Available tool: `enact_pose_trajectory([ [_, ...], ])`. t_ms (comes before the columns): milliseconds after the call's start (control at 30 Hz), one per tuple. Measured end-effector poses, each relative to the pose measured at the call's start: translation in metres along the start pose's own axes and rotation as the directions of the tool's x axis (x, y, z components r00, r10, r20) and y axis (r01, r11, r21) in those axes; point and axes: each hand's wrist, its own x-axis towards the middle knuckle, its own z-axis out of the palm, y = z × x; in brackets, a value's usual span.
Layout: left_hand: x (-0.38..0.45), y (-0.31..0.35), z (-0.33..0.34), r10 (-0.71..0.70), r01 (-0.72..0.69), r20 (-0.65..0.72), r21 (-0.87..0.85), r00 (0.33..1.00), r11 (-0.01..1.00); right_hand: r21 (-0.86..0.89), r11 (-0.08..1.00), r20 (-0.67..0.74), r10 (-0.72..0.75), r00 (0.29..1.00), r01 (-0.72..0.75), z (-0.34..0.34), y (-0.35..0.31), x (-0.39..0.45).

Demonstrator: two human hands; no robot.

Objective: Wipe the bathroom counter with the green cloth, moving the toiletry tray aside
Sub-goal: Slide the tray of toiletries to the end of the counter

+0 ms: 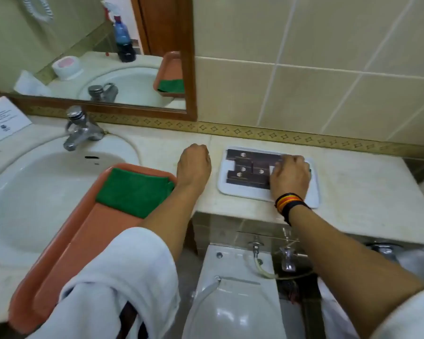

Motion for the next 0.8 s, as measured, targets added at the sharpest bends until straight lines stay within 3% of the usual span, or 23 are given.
enact_pose_trajectory([
  [100,0.006,0.022,0.022,-0.104,0.106,0.085,-0.017,0.991,0.994,-0.015,0.977,0.009,0.213,0.977,-0.212,-0.010,0.050,0.021],
  [200,0.007,0.032,0.039,-0.183,0.184,0.119,0.004,0.976,0.983,-0.012,0.949,0.075,0.315,0.946,-0.315,-0.013,0.083,0.034],
  [433,0.017,0.044,0.061,-0.243,0.246,0.059,-0.046,0.968,0.968,0.075,0.897,0.164,0.419,0.893,-0.435,-0.013,0.113,0.065],
  [633,0.022,0.051,0.068,-0.359,0.365,0.086,-0.073,0.929,0.928,0.177,0.887,0.200,0.392,0.898,-0.427,-0.018,0.121,0.070],
  [800,0.037,0.108,0.066,-0.293,0.296,0.049,-0.078,0.955,0.952,0.282,0.838,0.160,0.440,0.884,-0.468,-0.044,0.162,0.055],
])
